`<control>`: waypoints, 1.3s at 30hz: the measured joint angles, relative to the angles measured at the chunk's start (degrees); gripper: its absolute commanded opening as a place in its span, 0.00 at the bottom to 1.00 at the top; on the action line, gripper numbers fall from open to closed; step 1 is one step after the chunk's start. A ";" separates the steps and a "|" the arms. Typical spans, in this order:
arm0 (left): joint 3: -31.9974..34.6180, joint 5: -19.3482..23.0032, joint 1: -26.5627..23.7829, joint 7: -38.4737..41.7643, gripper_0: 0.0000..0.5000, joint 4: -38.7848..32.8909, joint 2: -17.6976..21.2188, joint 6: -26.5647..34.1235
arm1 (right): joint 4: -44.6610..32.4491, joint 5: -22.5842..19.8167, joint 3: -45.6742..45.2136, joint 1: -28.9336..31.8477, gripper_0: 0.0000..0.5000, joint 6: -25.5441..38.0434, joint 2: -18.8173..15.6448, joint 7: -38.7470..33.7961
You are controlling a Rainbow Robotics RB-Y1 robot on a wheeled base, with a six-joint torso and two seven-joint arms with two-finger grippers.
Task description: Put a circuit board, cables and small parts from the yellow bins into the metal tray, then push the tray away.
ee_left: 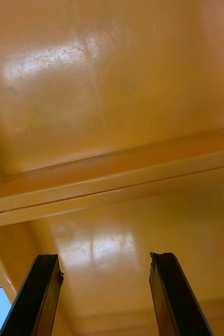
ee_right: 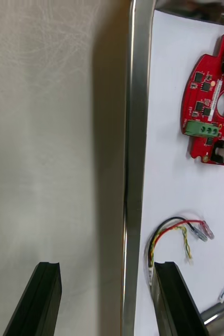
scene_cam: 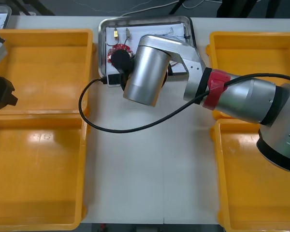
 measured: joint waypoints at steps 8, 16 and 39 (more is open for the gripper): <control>0.00 0.00 0.00 0.00 1.00 -0.01 0.00 0.00 | -9.15 -0.01 -6.06 0.80 1.00 11.06 -0.44 -4.24; 0.00 0.00 0.00 0.00 1.00 -0.02 0.00 0.00 | -19.40 -0.29 -10.05 4.31 1.00 18.35 -2.69 -16.11; 0.00 0.00 0.00 0.00 1.00 -0.03 0.00 0.00 | -26.86 -10.42 -24.33 8.95 1.00 37.51 -5.39 -38.50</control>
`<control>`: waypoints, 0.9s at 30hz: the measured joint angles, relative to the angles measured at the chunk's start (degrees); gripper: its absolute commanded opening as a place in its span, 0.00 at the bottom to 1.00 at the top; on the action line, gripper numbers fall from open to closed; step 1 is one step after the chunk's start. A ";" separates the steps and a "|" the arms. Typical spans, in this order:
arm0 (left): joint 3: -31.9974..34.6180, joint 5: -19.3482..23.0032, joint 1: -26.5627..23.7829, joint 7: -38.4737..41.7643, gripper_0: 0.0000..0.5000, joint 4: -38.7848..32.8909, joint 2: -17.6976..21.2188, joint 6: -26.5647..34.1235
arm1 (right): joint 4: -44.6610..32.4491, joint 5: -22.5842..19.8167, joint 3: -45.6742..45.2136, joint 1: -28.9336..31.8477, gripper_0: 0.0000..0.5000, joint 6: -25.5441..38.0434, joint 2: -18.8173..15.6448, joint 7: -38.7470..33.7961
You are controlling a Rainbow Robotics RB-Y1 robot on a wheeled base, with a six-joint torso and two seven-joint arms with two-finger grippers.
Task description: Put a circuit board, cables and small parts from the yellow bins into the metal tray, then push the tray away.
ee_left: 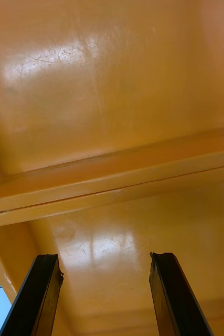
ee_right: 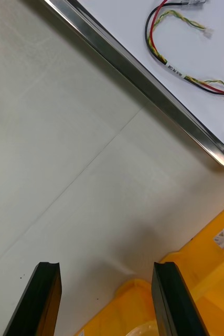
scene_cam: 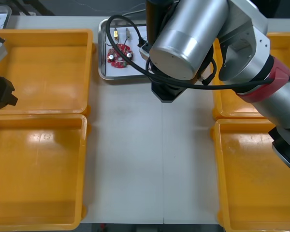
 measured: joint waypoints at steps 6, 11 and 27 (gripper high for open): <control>0.00 0.00 0.00 0.00 1.00 0.00 0.00 0.00 | -4.91 -3.96 -3.41 1.47 1.00 0.05 -2.53 -0.28; 0.00 0.00 0.00 0.00 1.00 -0.01 0.00 0.00 | -11.01 -5.87 -6.52 5.76 1.00 0.06 -6.10 -8.34; 0.01 0.01 0.00 0.00 1.00 -0.04 0.00 0.00 | -22.99 -12.22 -23.51 23.47 1.00 0.08 -16.75 -10.46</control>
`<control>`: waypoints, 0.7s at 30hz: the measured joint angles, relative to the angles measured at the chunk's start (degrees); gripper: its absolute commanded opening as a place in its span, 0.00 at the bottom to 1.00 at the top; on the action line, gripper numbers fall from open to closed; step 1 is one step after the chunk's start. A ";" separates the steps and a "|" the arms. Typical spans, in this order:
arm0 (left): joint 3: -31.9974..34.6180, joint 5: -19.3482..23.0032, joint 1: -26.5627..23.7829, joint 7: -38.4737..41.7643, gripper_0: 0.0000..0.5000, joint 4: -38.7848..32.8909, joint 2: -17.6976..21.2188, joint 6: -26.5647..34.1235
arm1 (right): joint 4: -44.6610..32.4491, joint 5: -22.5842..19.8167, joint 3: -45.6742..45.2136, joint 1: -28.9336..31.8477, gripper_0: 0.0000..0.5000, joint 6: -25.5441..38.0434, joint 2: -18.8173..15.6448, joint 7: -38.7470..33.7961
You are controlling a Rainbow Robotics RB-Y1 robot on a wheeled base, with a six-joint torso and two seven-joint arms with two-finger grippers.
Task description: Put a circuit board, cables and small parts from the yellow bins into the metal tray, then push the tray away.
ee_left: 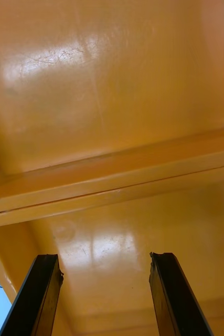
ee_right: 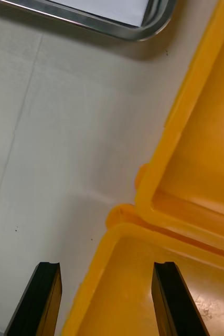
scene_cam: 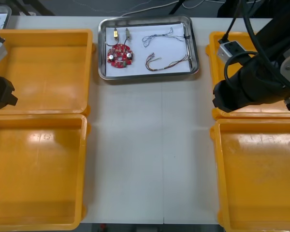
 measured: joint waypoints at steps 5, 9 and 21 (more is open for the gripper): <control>0.00 0.00 0.00 0.00 1.00 -0.01 0.00 0.00 | -1.05 -2.39 -5.21 4.57 1.00 0.00 -1.78 -1.85; 0.00 0.00 0.00 0.00 1.00 -0.01 0.00 0.00 | -1.19 -3.16 -8.84 7.30 1.00 0.00 -2.70 -3.61; 0.00 0.00 0.00 0.00 1.00 -0.01 0.00 0.00 | -1.21 0.09 -15.59 16.05 1.00 0.01 -4.13 -3.60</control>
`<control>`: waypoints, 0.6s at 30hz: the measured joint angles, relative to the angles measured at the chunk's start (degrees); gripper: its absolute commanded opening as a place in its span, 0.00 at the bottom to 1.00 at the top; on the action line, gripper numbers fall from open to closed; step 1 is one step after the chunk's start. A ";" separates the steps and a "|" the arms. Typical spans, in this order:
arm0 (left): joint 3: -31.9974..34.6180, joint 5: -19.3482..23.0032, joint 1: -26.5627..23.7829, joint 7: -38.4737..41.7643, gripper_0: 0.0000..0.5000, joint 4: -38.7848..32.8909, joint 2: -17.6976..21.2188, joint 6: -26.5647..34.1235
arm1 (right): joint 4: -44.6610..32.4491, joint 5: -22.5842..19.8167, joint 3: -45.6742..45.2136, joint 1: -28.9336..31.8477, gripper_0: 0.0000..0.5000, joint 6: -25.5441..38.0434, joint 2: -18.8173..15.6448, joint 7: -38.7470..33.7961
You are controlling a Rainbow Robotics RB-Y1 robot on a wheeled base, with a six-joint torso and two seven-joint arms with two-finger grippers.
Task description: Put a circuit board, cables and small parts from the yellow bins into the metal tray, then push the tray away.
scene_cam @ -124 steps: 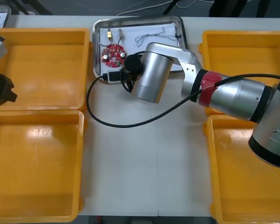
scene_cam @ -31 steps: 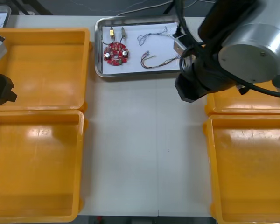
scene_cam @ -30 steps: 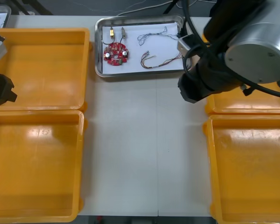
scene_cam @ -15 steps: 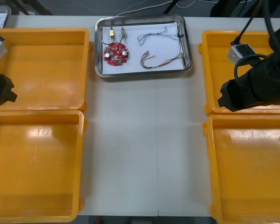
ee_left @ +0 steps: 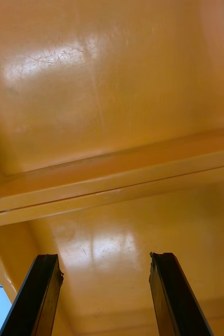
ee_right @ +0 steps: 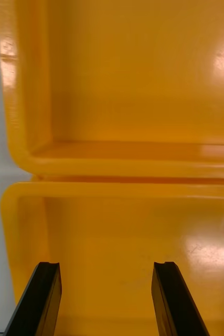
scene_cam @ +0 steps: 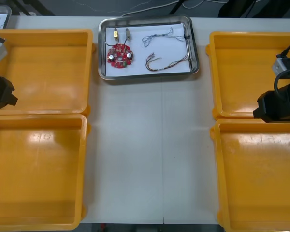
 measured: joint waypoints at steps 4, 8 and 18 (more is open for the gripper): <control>0.00 0.00 0.00 0.00 1.00 0.00 0.00 0.00 | -0.01 0.64 -2.83 3.51 1.00 0.00 0.00 0.01; 0.00 0.00 0.00 0.00 1.00 0.00 0.00 0.00 | -0.01 0.73 -5.02 6.22 1.00 0.00 0.00 0.04; 0.00 0.00 0.00 0.00 1.00 0.00 0.00 0.00 | -0.02 2.93 -6.63 10.48 1.00 0.00 0.00 1.11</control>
